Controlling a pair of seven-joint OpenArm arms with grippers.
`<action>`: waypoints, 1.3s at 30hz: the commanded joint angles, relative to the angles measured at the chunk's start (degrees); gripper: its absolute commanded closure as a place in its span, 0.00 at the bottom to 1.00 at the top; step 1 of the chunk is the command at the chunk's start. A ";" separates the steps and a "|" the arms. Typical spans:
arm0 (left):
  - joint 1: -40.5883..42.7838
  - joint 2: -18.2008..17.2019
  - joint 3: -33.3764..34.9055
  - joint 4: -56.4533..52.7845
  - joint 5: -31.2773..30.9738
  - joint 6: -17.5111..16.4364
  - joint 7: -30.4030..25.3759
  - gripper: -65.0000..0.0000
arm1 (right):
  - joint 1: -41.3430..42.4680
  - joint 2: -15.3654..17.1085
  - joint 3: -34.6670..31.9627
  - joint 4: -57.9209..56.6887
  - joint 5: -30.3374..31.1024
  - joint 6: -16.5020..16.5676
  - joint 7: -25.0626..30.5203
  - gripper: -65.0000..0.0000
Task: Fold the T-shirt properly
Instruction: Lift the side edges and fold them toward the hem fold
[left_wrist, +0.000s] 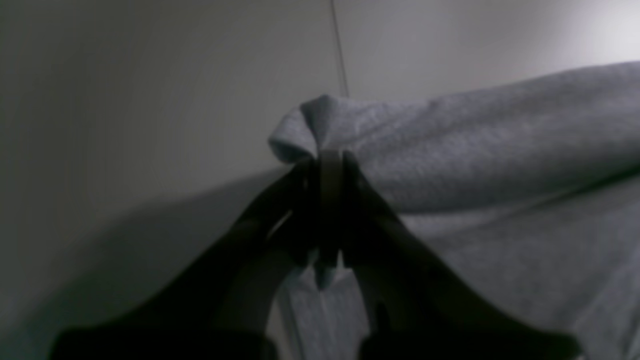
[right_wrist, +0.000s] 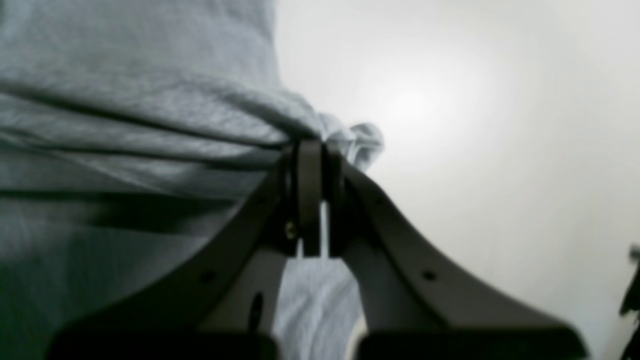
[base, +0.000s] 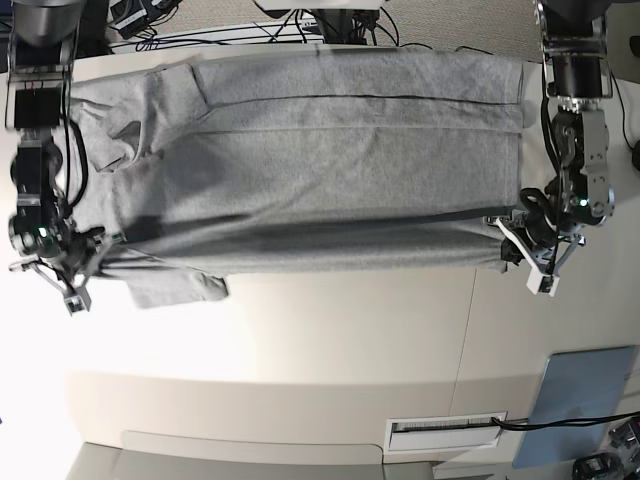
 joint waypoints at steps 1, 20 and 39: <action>0.35 -1.31 -1.66 2.05 -0.79 0.37 -0.59 1.00 | -0.90 1.60 2.47 2.95 -0.68 -0.61 0.28 1.00; 14.91 -1.31 -5.79 7.85 -4.74 -2.82 1.68 1.00 | -33.66 -1.42 20.57 28.17 -1.36 -2.05 -0.66 1.00; 16.39 -1.36 -5.79 7.98 -4.76 -5.66 4.33 1.00 | -37.03 -1.42 20.57 29.79 -4.15 -4.72 -0.66 1.00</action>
